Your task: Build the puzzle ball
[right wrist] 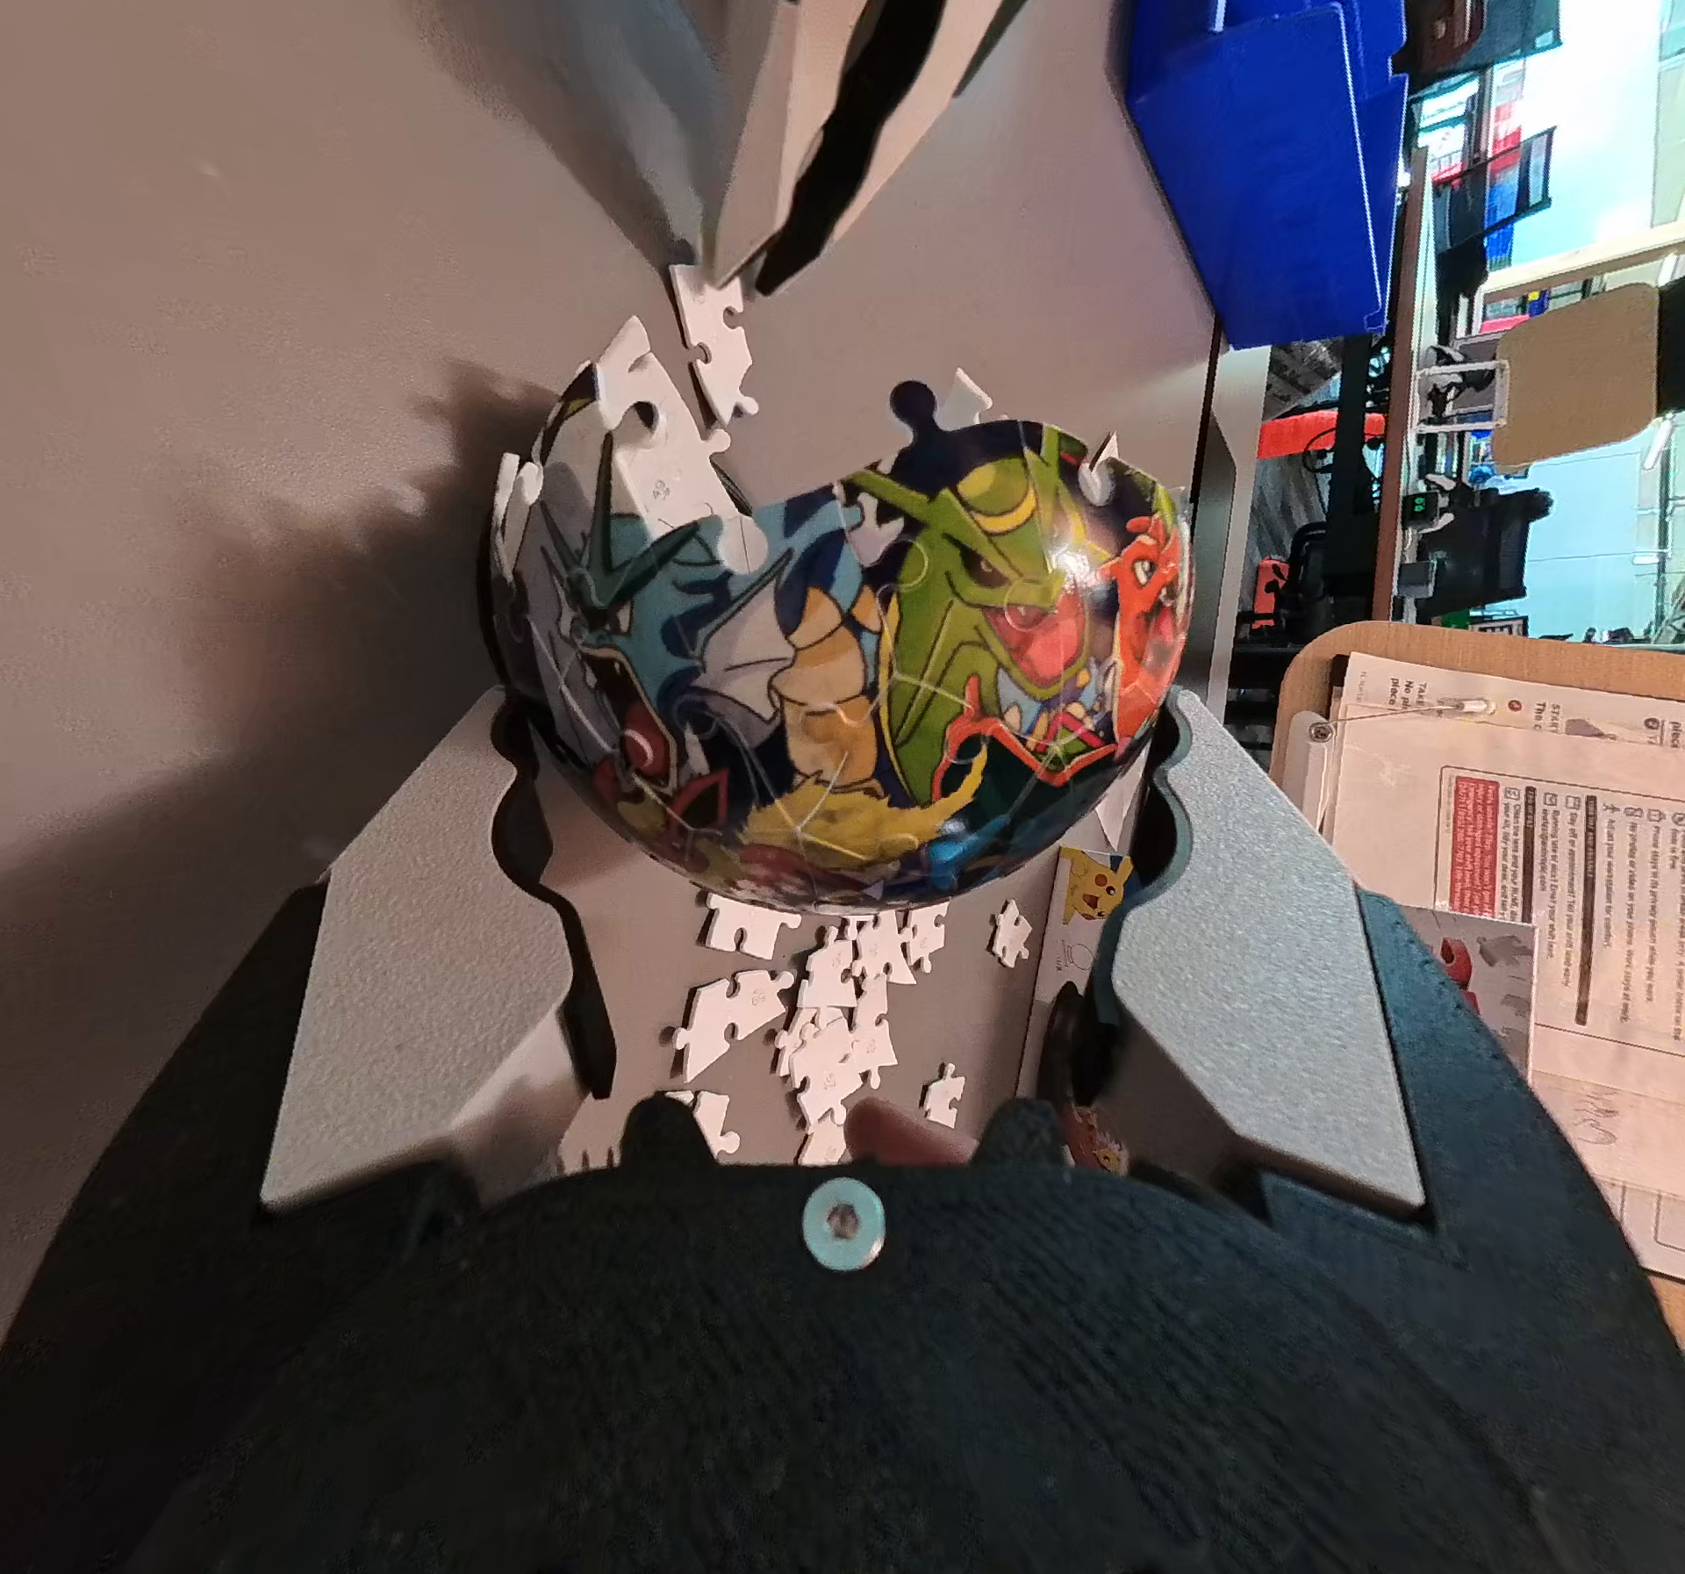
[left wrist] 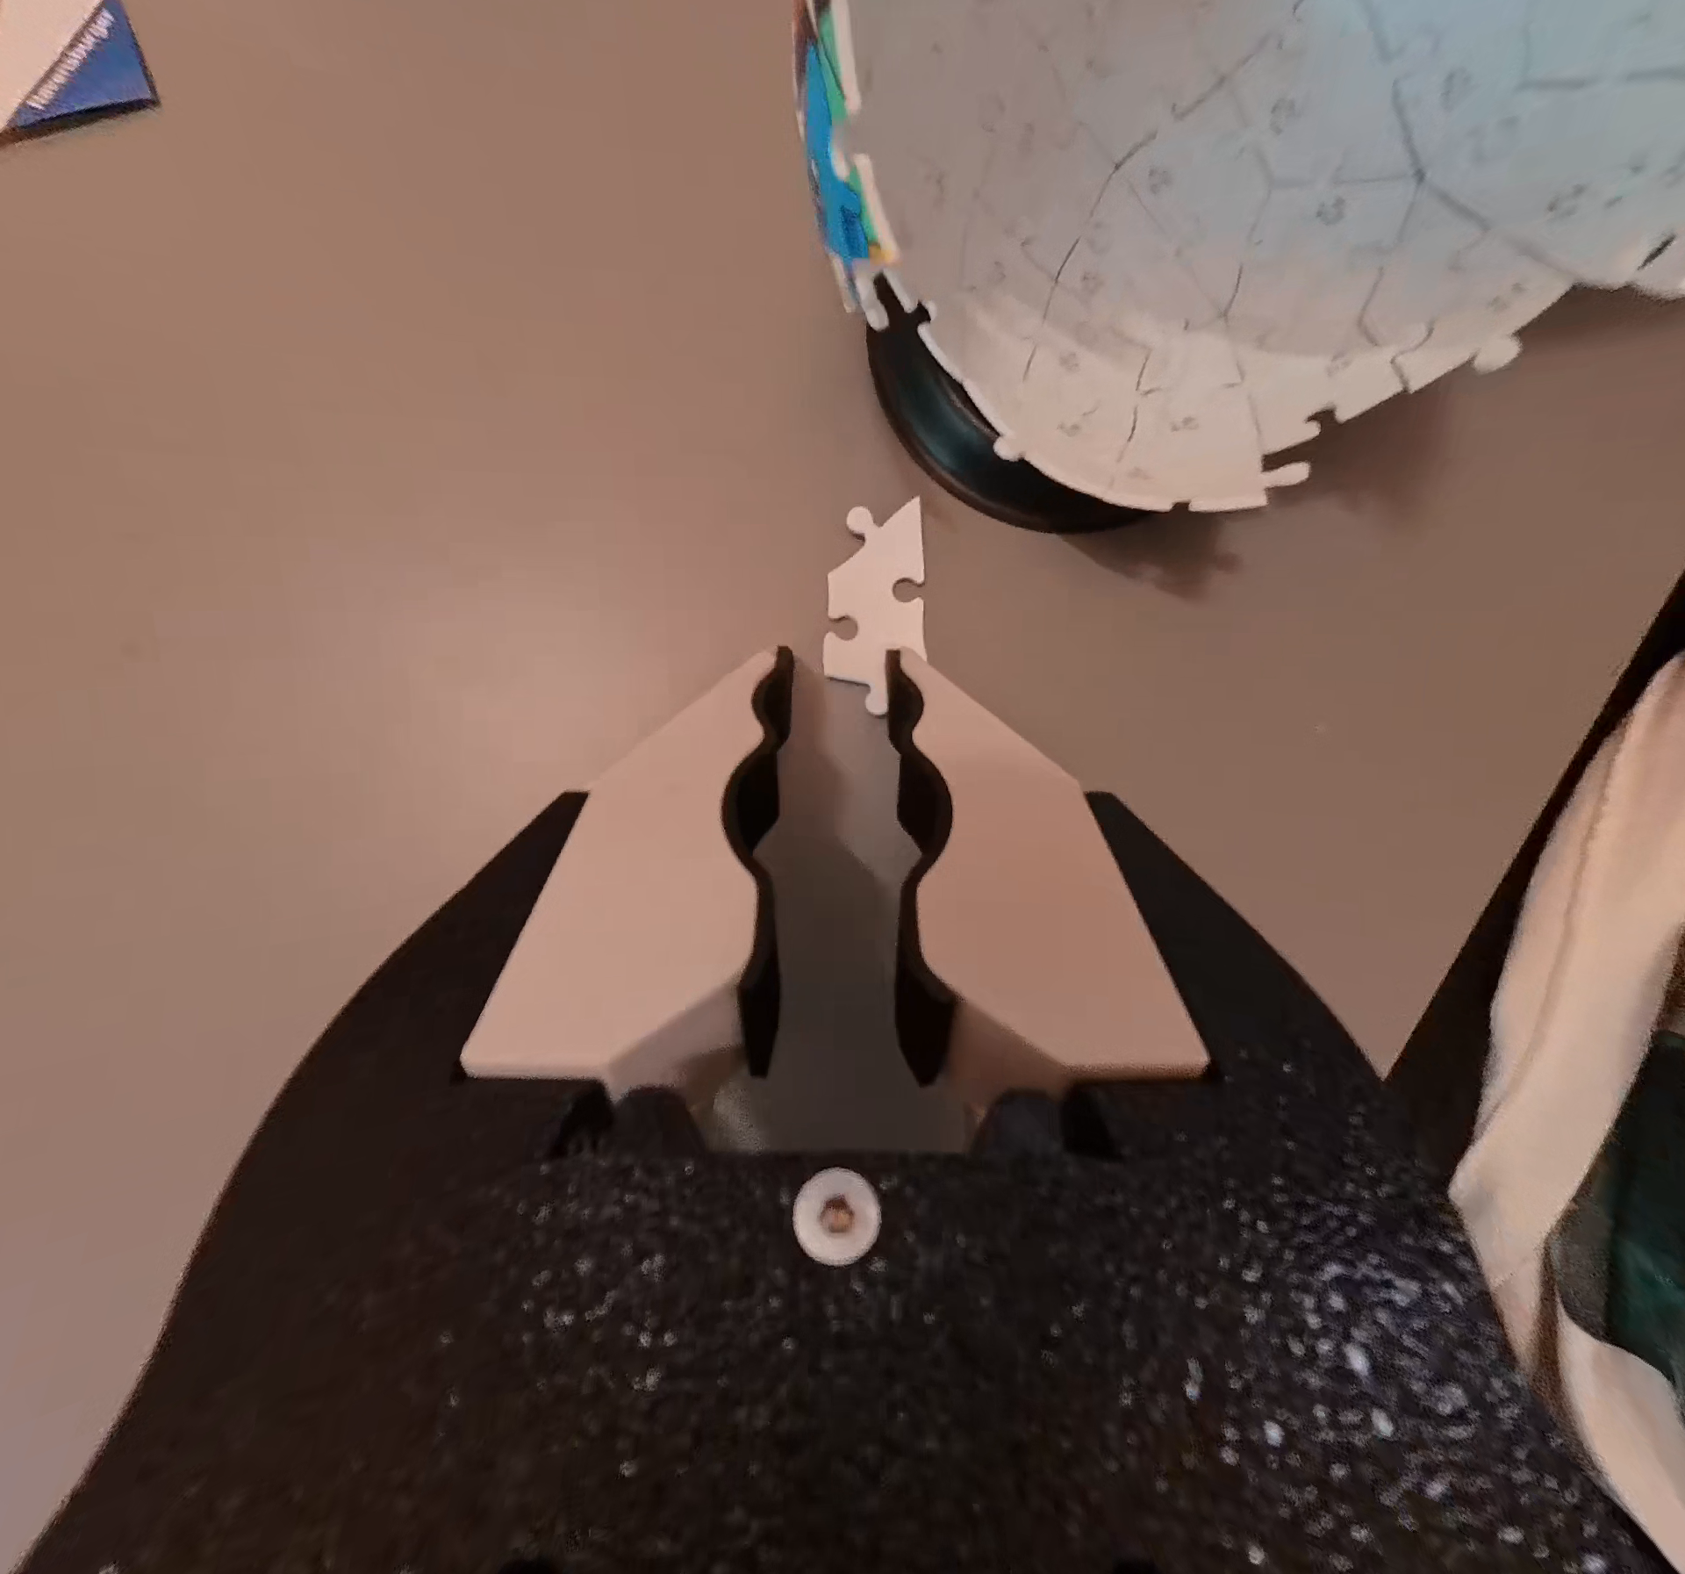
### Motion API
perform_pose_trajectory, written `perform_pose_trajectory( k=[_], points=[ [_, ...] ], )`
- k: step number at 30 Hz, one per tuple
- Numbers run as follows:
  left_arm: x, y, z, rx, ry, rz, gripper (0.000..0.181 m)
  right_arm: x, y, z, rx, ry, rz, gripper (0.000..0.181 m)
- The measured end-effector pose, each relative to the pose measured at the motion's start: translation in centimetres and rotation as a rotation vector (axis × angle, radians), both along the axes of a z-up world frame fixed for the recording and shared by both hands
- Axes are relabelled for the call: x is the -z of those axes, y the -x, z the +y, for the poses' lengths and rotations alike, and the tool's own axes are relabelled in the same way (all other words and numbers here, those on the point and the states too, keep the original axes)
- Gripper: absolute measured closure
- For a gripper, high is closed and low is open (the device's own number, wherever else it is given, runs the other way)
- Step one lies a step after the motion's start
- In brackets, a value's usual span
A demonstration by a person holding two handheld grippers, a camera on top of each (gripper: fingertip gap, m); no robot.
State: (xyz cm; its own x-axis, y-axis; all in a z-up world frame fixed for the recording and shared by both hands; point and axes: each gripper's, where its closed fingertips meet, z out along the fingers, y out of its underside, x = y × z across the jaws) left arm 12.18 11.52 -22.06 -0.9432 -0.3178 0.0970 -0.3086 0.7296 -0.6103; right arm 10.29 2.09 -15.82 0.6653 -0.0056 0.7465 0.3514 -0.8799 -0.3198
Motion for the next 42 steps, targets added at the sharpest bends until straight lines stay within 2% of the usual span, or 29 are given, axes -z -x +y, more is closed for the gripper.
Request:
perform_pose_trajectory(
  k=[3, 6, 10, 13, 22, 27, 30, 34, 42],
  points=[
    [0.2, 0.0, -0.3, -0.006, 0.001, -0.012, 0.159, 0.0, 0.0, 0.0, -0.001, 0.002, -0.002, 0.050],
    [0.2, 0.5, -0.3, 0.008, -0.008, -0.017, 0.168, 0.0, 0.0, 0.0, -0.001, 0.003, -0.002, 0.050],
    [0.2, 0.6, -0.4, -0.004, -0.005, -0.034, 0.171, 0.0, -0.1, 0.0, 0.002, 0.004, -0.005, 0.050],
    [0.0, 0.3, -0.6, -0.017, 0.031, -0.044, 0.177, 0.0, -0.1, 0.0, 0.004, 0.008, -0.007, 0.050],
    [-1.6, 0.4, -1.4, -0.012, 0.145, -0.049, 0.181, 0.0, -0.1, -0.2, 0.007, 0.018, -0.015, 0.050],
    [-2.7, 0.0, -1.7, -0.129, 0.225, 0.071, 0.181, 0.0, 0.0, -0.2, 0.010, 0.022, -0.024, 0.050],
    [-3.3, 0.4, -2.3, -0.214, 0.310, 0.255, 0.181, 0.0, 0.0, -0.3, 0.016, 0.027, -0.031, 0.050],
    [-3.9, 1.3, -3.2, -0.247, 0.397, 0.468, 0.181, 0.0, 0.0, -0.3, 0.020, 0.037, -0.044, 0.050],
    [-3.3, 0.8, -3.3, -0.273, 0.299, 0.531, 0.181, -0.1, 0.1, 0.0, 0.017, 0.060, -0.069, 0.050]
  ],
)
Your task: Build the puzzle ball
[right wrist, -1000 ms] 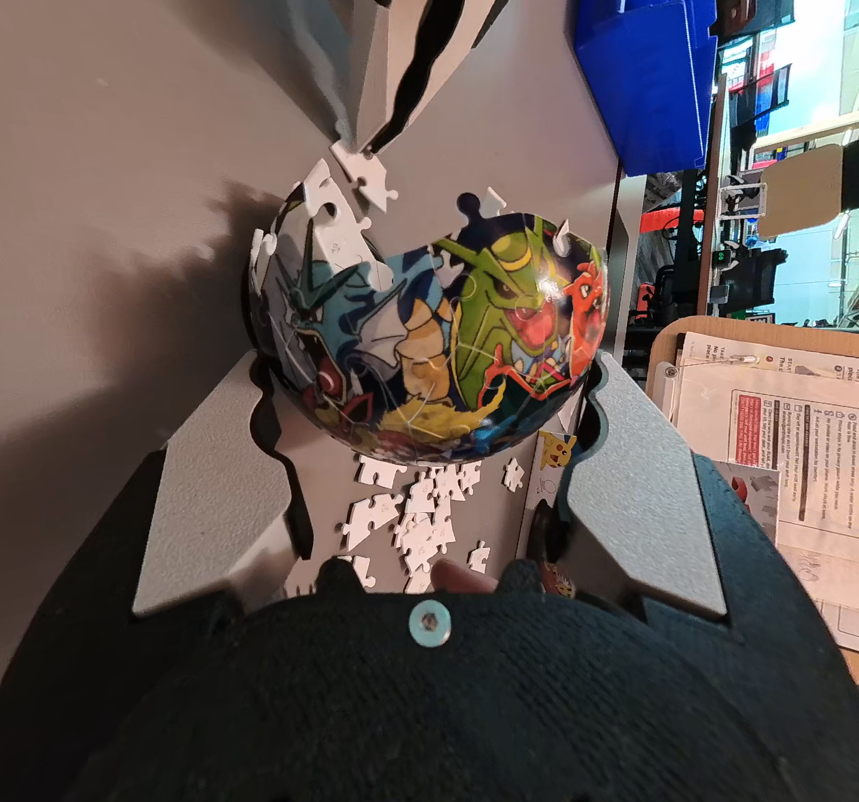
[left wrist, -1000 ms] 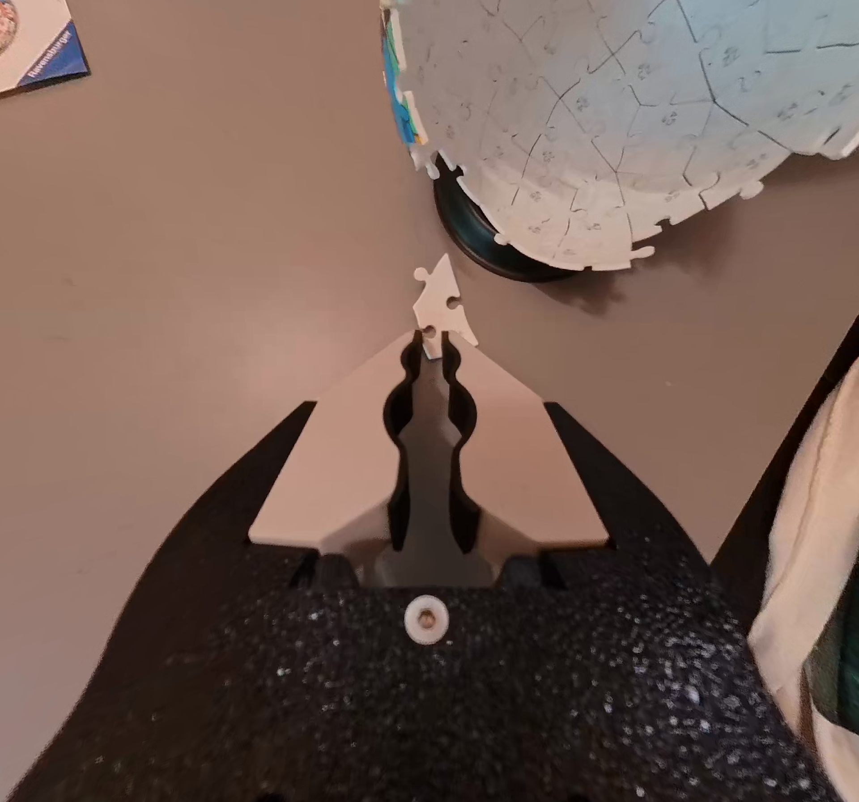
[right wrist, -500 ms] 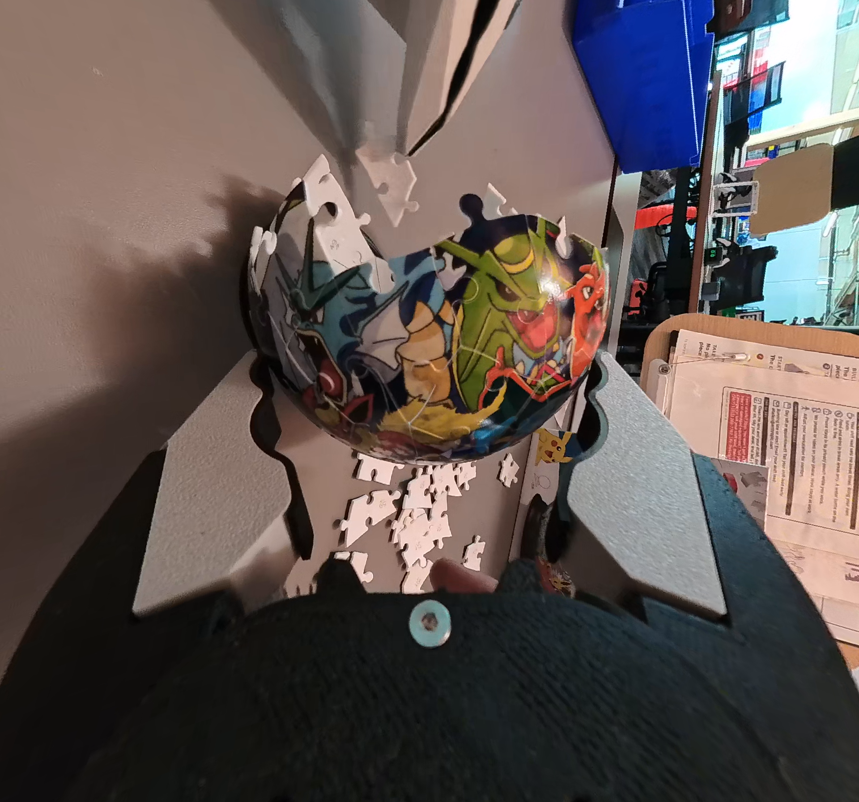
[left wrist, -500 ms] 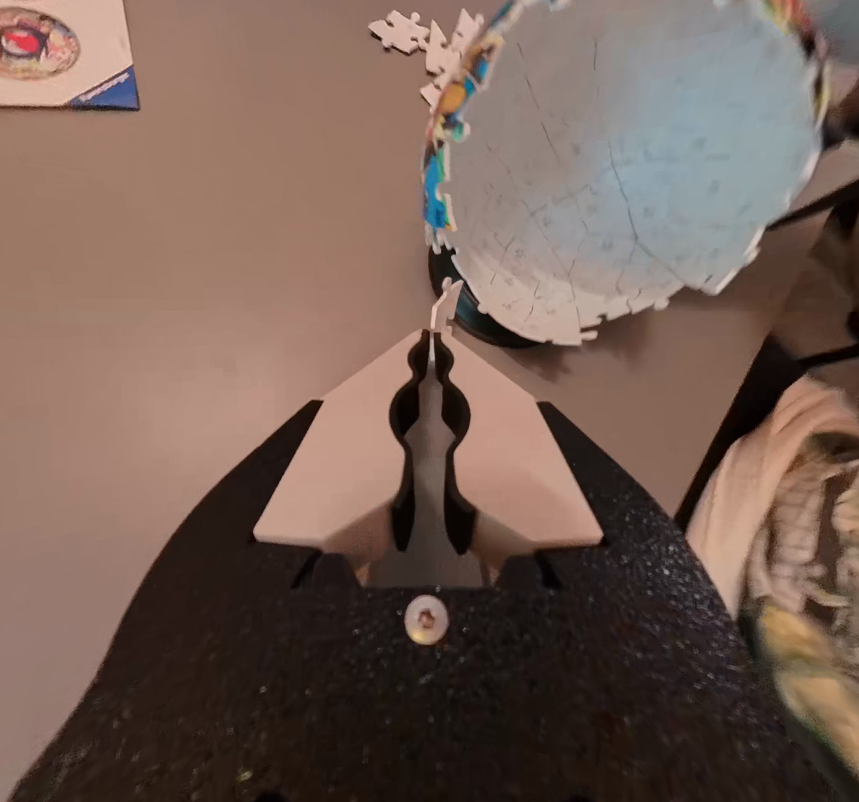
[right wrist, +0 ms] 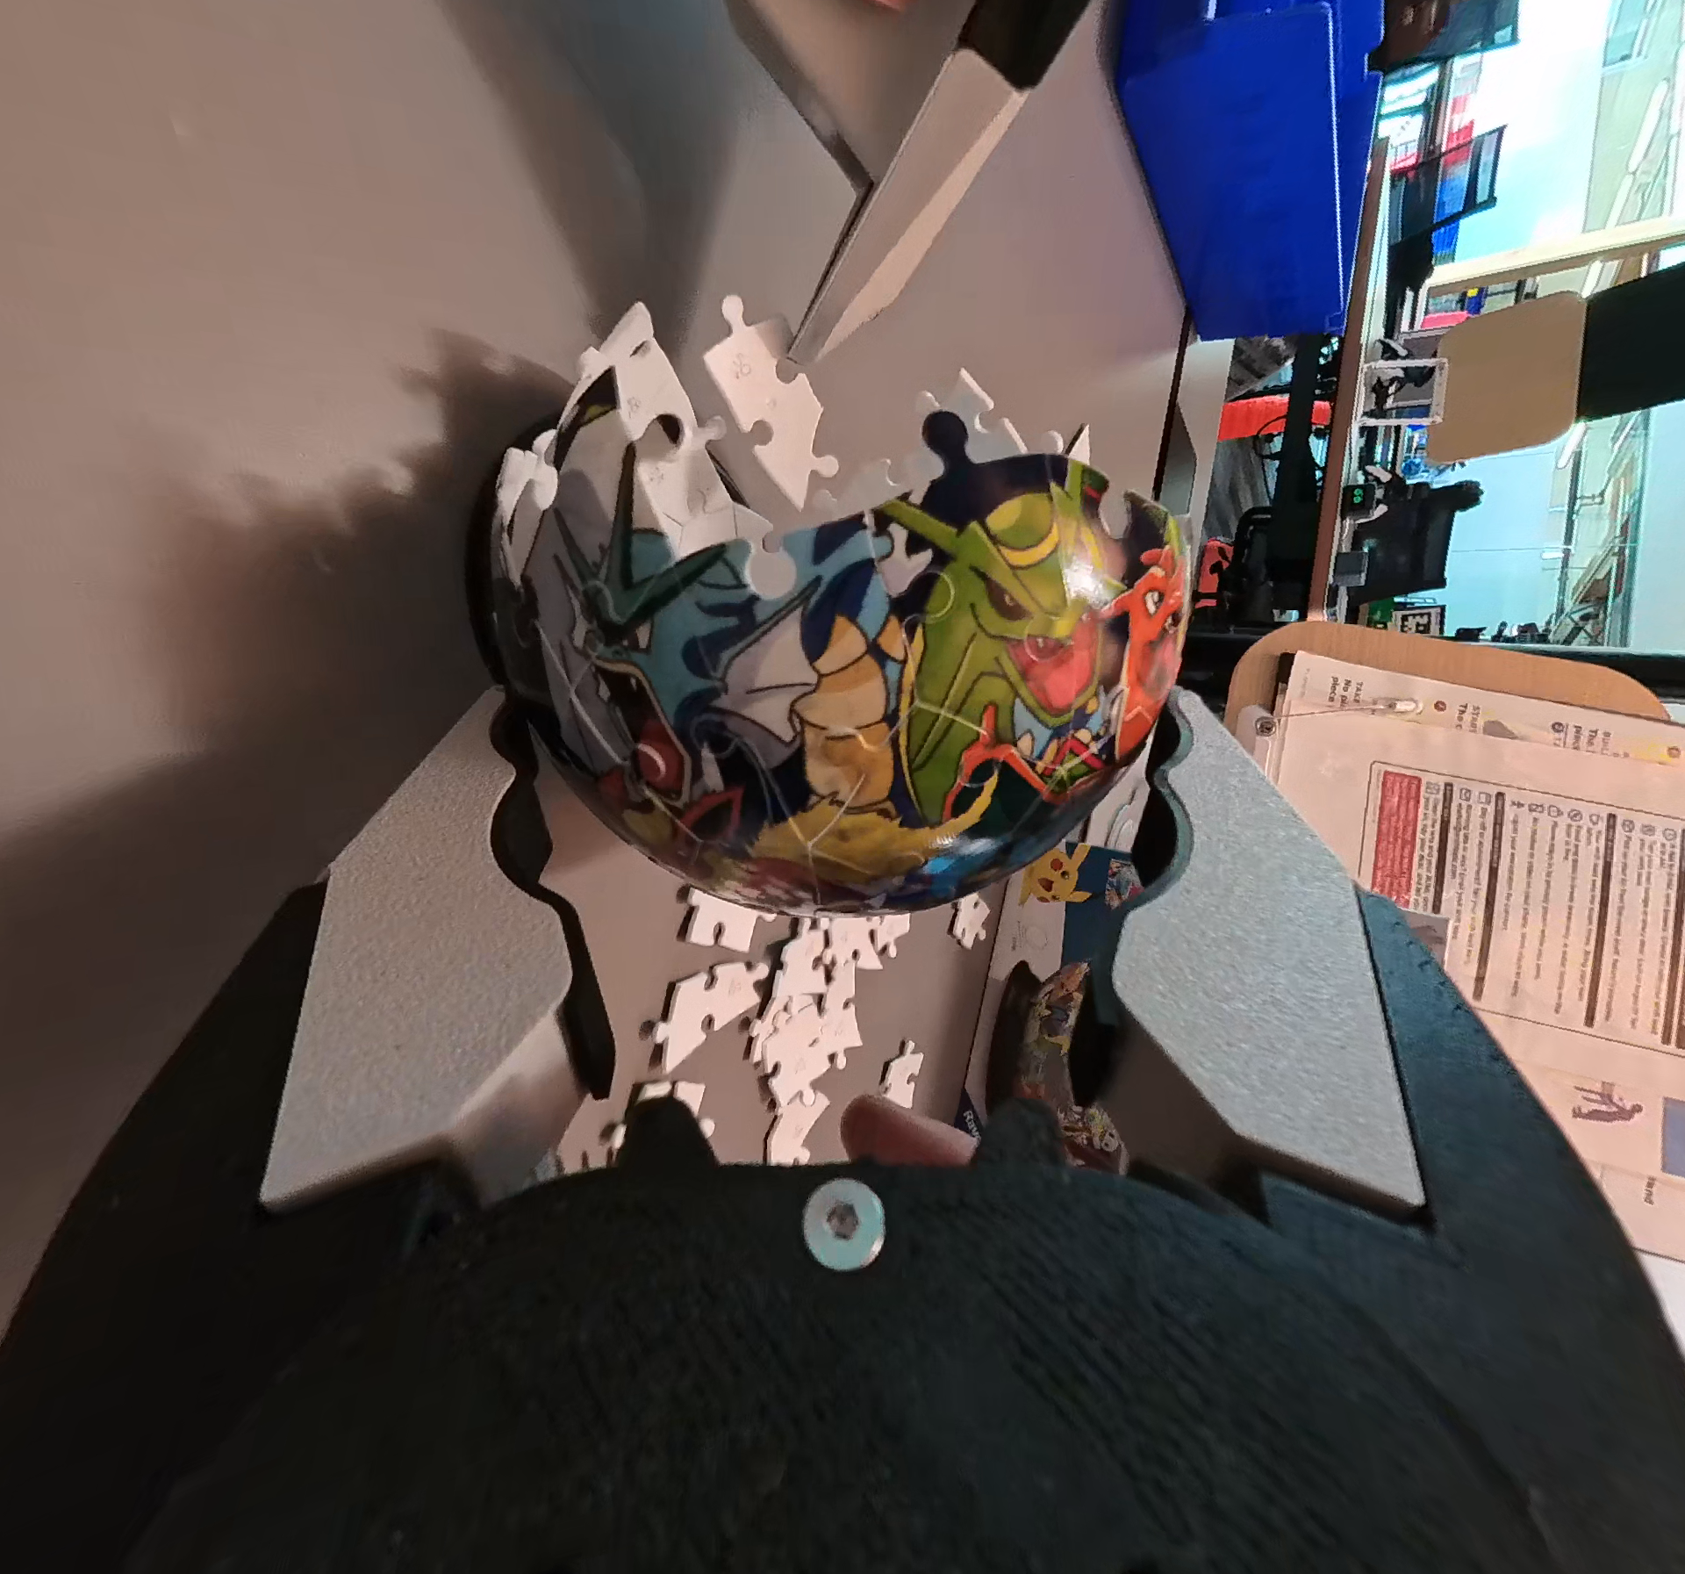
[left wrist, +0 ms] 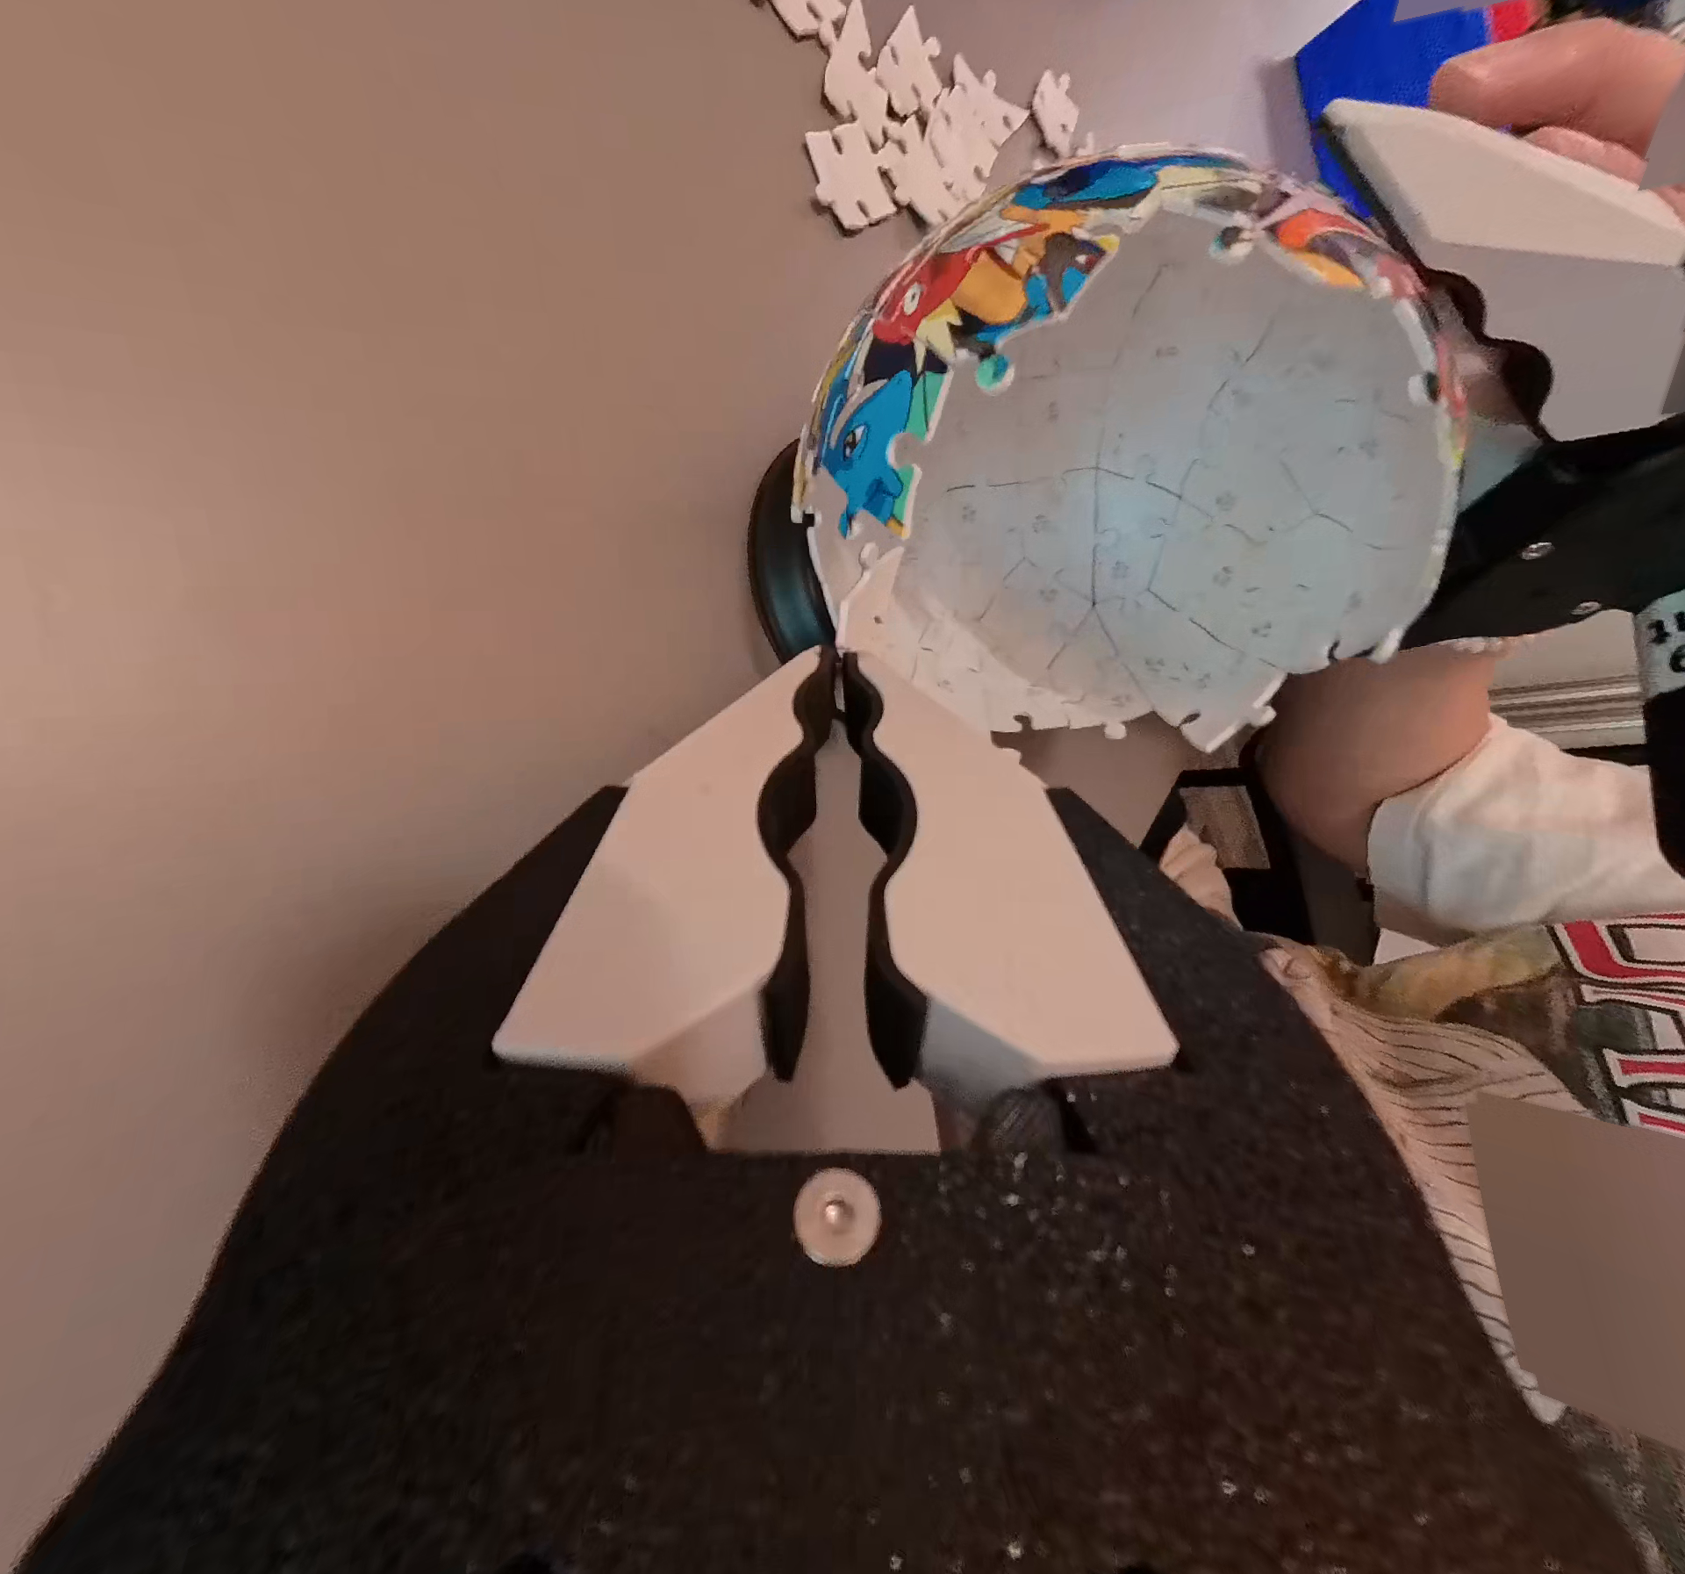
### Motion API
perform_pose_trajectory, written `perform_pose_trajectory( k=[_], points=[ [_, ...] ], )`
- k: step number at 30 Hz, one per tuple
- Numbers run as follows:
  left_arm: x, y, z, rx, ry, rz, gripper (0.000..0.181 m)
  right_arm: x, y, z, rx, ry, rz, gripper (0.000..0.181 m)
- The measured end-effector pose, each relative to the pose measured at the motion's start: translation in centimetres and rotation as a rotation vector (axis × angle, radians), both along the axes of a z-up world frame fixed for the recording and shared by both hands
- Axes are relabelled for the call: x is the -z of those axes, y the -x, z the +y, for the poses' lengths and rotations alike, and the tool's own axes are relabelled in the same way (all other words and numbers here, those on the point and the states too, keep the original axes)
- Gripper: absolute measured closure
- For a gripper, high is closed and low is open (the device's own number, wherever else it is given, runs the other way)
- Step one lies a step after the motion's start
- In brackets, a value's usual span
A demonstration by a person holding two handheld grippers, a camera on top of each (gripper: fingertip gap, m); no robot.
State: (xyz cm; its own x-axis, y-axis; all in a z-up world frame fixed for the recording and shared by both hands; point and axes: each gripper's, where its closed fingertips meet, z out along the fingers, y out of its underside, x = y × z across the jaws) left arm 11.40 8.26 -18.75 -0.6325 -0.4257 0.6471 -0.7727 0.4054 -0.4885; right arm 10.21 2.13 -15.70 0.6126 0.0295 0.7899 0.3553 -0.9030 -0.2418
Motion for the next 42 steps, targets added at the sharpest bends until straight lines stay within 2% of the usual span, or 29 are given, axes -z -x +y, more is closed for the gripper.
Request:
perform_pose_trajectory(
  k=[7, 11, 15, 17, 19, 22, 24, 25, 26, 27, 29, 30, 31, 32, 38, 42],
  points=[
    [0.6, -0.5, 0.2, 0.009, -0.101, -0.022, 0.181, 0.2, -0.2, 0.3, 0.002, -0.037, -0.005, 0.047],
    [0.4, -0.4, -0.1, 0.004, -0.091, -0.046, 0.181, 0.3, -0.4, 0.9, -0.018, -0.156, 0.040, 0.043],
    [-0.5, -0.5, 1.1, -0.016, -0.054, -0.088, 0.181, 0.6, -0.6, 0.6, -0.008, -0.176, 0.053, 0.042],
    [0.2, -1.0, 2.8, -0.046, -0.078, -0.117, 0.181, 0.7, -0.6, 0.4, -0.002, -0.188, 0.056, 0.043],
    [1.9, -0.8, 4.0, -0.045, -0.113, -0.077, 0.181, 0.9, -0.7, 0.1, 0.005, -0.192, 0.055, 0.043],
    [2.8, 0.2, 3.9, 0.009, -0.100, -0.057, 0.181, 1.1, -0.9, -0.4, 0.014, -0.181, 0.047, 0.045],
    [3.1, 0.3, 3.8, 0.041, -0.130, -0.106, 0.171, 1.2, -1.0, -0.4, 0.017, -0.182, 0.051, 0.046],
    [2.8, 0.3, 3.8, 0.050, -0.142, -0.128, 0.158, 1.2, -1.0, -0.4, 0.019, -0.182, 0.052, 0.046],
    [2.3, -0.1, 3.8, 0.042, -0.150, -0.161, 0.134, 1.2, -1.0, -0.5, 0.022, -0.180, 0.052, 0.046],
    [1.3, -0.7, 3.7, 0.024, -0.146, -0.213, 0.120, 1.2, -1.0, -0.5, 0.025, -0.177, 0.049, 0.046],
    [-1.2, -1.9, 2.7, -0.009, -0.101, -0.338, 0.105, 1.2, -1.0, -0.6, 0.028, -0.173, 0.046, 0.046],
    [-2.1, -2.4, 1.9, -0.022, -0.094, -0.394, 0.091, 1.3, -1.0, -0.6, 0.030, -0.172, 0.047, 0.046],
    [-2.3, -2.8, 1.1, -0.027, -0.112, -0.443, 0.078, 1.3, -1.0, -0.6, 0.033, -0.171, 0.047, 0.046],
    [-2.0, -3.1, 0.5, -0.014, -0.152, -0.484, 0.072, 1.3, -1.0, -0.6, 0.034, -0.171, 0.046, 0.046],
    [2.3, -4.7, -1.1, 0.032, -0.372, -0.517, 0.072, 1.3, -1.0, -0.6, 0.049, -0.160, 0.043, 0.046],
    [2.6, -4.4, -1.8, 0.073, -0.374, -0.498, 0.076, 1.4, -1.0, -0.6, 0.050, -0.156, 0.039, 0.045]
  ],
)
